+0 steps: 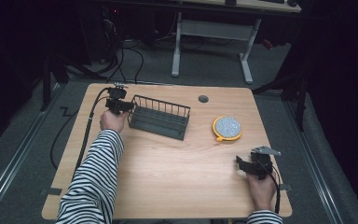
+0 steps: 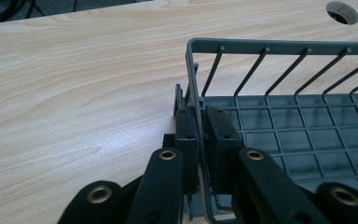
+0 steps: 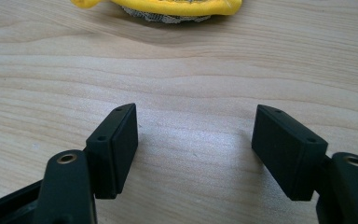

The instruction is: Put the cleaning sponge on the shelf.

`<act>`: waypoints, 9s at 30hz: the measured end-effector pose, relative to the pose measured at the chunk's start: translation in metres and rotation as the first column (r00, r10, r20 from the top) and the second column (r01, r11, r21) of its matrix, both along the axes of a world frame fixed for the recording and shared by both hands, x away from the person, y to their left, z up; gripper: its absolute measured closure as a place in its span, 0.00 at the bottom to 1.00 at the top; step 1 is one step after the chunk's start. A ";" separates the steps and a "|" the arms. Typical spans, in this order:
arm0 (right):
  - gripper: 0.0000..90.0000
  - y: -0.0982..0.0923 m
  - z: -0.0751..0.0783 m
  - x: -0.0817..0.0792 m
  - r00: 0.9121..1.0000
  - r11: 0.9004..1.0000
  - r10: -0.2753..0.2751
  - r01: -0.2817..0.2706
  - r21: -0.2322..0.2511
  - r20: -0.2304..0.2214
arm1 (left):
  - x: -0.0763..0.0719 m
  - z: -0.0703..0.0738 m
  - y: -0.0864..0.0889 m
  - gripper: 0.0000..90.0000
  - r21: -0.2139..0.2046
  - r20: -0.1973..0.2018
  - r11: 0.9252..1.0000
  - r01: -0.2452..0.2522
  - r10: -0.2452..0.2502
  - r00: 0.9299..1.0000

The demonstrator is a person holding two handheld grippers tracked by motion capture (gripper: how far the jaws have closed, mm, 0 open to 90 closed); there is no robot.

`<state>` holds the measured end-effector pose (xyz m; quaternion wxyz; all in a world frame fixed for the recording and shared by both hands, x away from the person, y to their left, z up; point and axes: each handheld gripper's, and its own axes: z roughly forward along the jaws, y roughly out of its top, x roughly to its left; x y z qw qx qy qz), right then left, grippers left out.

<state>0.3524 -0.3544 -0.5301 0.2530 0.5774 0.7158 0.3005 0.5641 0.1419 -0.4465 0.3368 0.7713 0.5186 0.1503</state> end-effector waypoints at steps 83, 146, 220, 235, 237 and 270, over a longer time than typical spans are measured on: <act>0.35 0.000 0.000 0.001 1.000 1.000 0.002 -0.002 0.000 0.003 | -0.100 0.004 -0.027 0.90 -0.053 0.010 0.983 0.175 -0.174 0.985; 0.37 0.002 0.005 0.001 0.999 1.000 0.001 -0.001 -0.011 -0.052 | -0.179 -0.090 0.067 0.32 0.057 0.122 0.987 -0.147 0.139 0.983; 0.88 -0.009 0.027 0.146 0.980 0.981 0.047 -0.008 0.193 -0.193 | -0.177 -0.091 0.064 0.29 0.059 0.120 0.991 -0.117 0.109 0.987; 0.88 0.004 0.071 0.119 0.990 0.981 0.113 -0.097 0.166 -0.087 | -0.178 -0.090 0.064 0.31 0.060 0.120 0.993 -0.101 0.093 0.988; 0.88 0.003 0.078 0.115 0.990 0.982 0.120 -0.107 0.158 -0.072 | -0.178 -0.090 0.064 0.31 0.060 0.120 0.993 -0.101 0.093 0.988; 0.88 0.062 0.164 0.074 0.944 0.943 0.312 -0.322 0.088 0.109 | -0.178 -0.090 0.064 0.31 0.055 0.122 0.994 -0.092 0.085 0.989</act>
